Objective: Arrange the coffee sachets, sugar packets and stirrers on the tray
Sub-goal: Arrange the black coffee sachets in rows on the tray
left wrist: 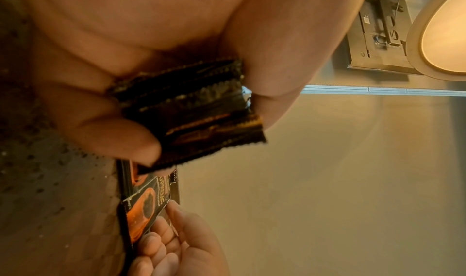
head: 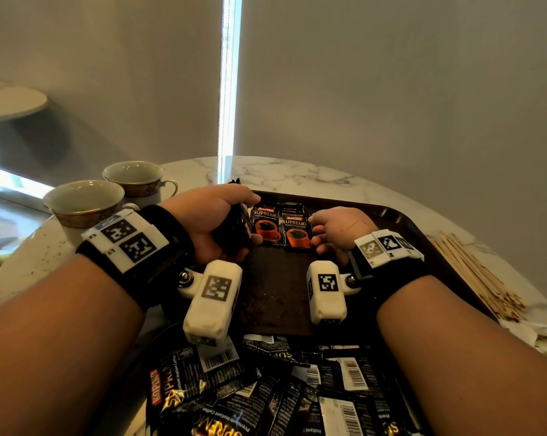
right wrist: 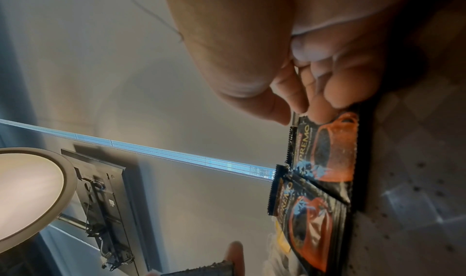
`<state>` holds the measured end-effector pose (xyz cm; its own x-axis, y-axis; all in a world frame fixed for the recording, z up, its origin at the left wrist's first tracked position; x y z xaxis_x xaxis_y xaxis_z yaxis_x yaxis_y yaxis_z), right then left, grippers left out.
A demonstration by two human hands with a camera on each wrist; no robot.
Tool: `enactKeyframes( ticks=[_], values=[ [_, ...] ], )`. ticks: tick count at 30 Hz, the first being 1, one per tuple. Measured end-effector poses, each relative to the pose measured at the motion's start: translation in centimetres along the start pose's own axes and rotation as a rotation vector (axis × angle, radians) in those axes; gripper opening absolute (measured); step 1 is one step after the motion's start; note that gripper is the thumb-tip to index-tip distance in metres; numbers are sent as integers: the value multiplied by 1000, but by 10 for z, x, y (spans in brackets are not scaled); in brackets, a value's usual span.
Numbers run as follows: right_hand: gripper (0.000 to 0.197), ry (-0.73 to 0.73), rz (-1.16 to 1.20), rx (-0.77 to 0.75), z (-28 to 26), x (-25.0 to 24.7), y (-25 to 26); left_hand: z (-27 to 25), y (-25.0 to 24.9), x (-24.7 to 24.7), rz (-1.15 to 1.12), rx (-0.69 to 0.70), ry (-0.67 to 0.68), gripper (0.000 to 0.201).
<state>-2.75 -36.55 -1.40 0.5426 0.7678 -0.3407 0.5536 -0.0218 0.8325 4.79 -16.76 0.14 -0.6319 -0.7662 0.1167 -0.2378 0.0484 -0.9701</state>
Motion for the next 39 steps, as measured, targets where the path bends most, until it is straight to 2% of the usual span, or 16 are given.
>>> enactKeyframes(
  ticks=[9, 11, 15, 17, 20, 23, 26, 30, 35, 39],
  values=[
    [20, -5, 12, 1, 5, 0, 3, -2, -2, -2, -23, 10, 14, 29],
    [10, -21, 9, -40, 7, -3, 2, -3, -4, -3, -74, 35, 12, 34],
    [11, -51, 75, -166, 7, -9, 6, -5, -6, 2, -203, 87, 48, 37],
    [6, 24, 141, -271, -1, -7, 13, -7, -9, 4, -244, 132, 44, 34],
    [31, 260, 202, -433, -20, -1, 25, -9, -10, 4, -284, 131, 80, 51],
    [53, 472, 136, -475, -31, 8, 27, -10, -10, 4, -312, 151, 96, 50],
    [62, 498, 37, -498, -34, 14, 26, -12, -10, 5, -339, 170, 115, 50],
    [59, 475, -13, -556, -40, 14, 26, -11, -8, 5, -312, 145, 146, 59],
    [39, 484, 16, -584, -43, 13, 26, -11, -5, 8, -245, 133, 159, 54],
    [35, 436, 10, -587, -37, 14, 24, -11, -5, 10, -220, 124, 160, 48]
  ],
)
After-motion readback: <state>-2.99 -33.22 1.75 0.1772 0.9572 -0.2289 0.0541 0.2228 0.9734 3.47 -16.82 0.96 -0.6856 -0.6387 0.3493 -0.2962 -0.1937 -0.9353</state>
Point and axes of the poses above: each hand's wrist, its own z-axis towards the middle knuckle, its own x-axis out of the palm, y = z × x, the point moved 2 cm from there along z, towards the middle knuckle, and after that the axes turned 10 degrees about x, right-handed, at the moved point
